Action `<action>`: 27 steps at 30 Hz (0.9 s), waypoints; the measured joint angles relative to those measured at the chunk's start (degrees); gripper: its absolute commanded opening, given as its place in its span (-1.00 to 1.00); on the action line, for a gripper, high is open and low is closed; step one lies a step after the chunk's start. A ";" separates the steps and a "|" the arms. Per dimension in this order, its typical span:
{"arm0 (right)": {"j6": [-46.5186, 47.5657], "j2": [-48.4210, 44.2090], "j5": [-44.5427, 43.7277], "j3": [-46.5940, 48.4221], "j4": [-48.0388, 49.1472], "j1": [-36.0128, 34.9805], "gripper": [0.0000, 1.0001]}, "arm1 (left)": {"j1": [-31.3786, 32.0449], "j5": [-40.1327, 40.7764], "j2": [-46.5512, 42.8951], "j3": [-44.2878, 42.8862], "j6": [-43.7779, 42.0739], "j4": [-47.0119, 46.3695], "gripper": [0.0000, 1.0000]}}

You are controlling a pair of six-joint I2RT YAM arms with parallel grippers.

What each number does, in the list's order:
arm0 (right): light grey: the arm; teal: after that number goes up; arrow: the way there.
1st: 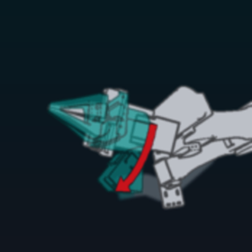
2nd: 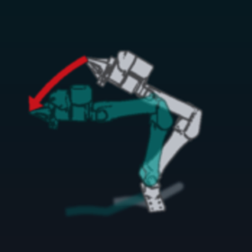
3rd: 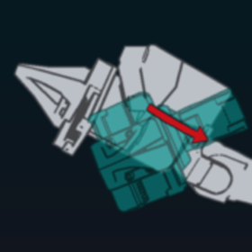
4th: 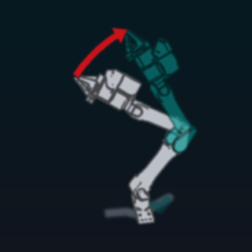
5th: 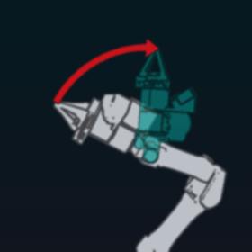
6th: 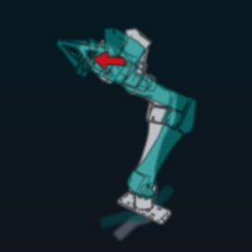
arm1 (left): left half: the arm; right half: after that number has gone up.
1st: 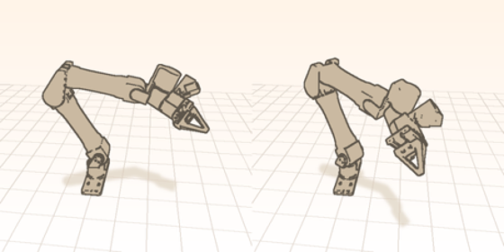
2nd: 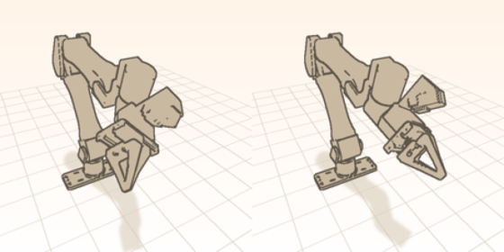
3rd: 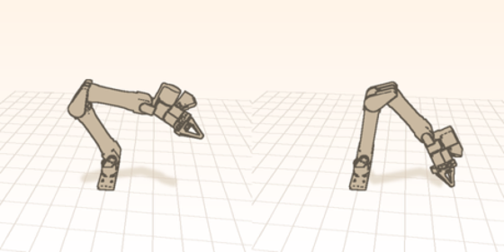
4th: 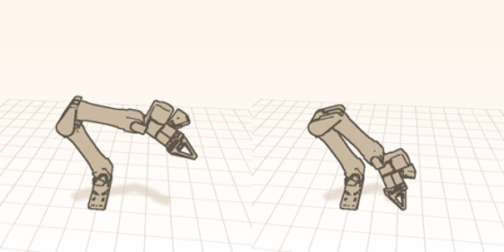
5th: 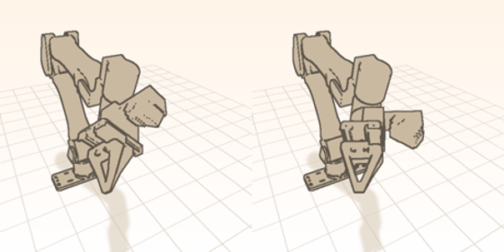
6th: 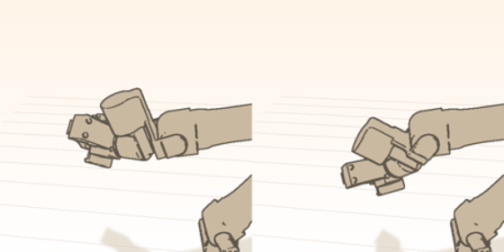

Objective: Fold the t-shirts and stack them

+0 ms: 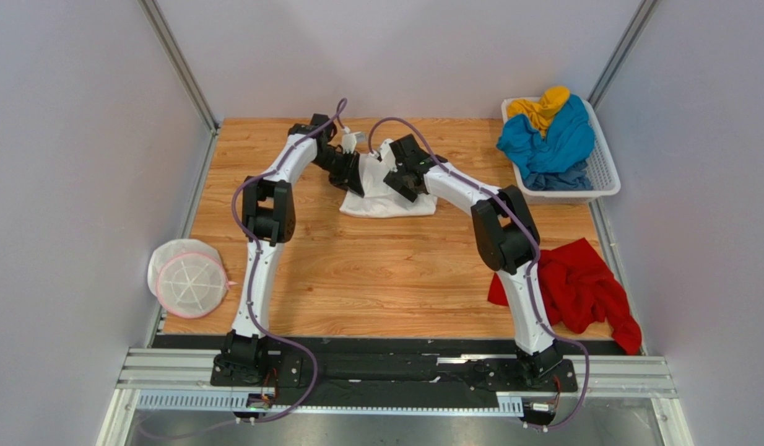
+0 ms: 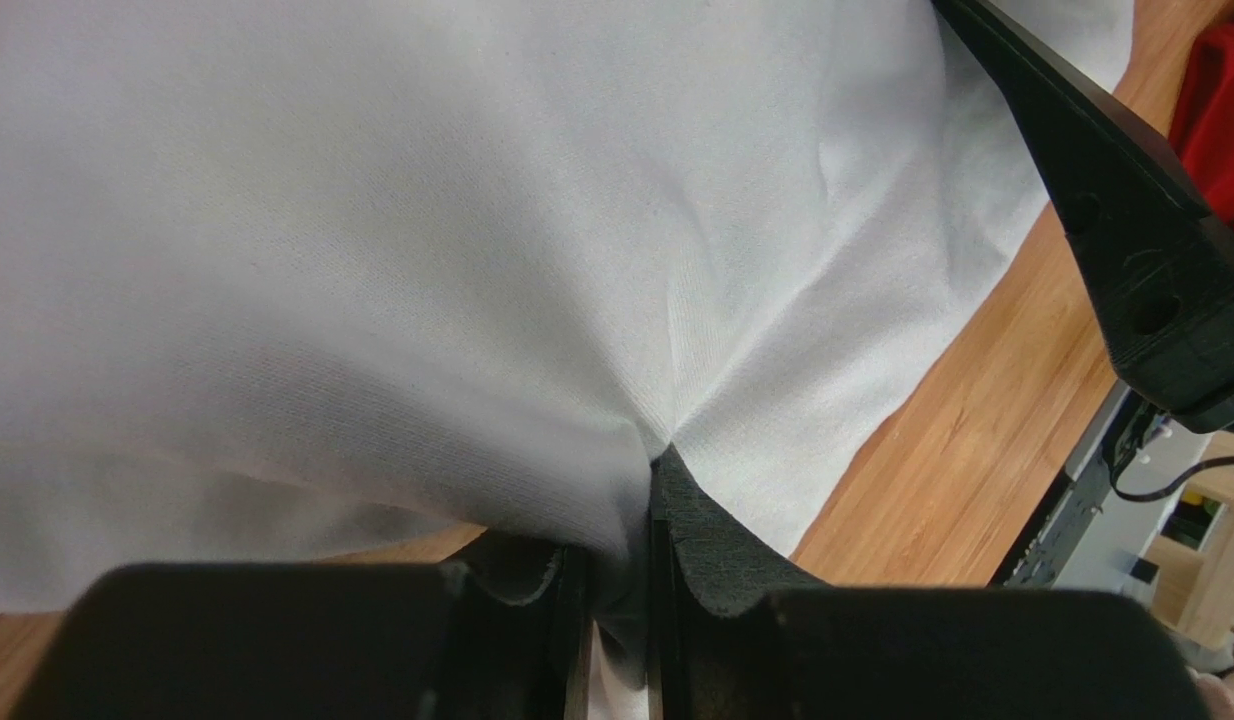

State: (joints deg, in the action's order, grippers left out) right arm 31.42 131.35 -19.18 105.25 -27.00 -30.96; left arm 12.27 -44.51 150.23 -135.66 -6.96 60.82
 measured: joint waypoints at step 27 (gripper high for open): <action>1.05 -17.20 -4.09 -15.08 -0.63 0.00 0.63 | -7.63 15.89 -5.88 4.46 -8.72 6.47 -1.00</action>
State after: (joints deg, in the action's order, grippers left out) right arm 32.47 114.15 -23.27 90.17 -27.64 -30.96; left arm 4.64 -28.62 144.35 -131.20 -15.68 67.29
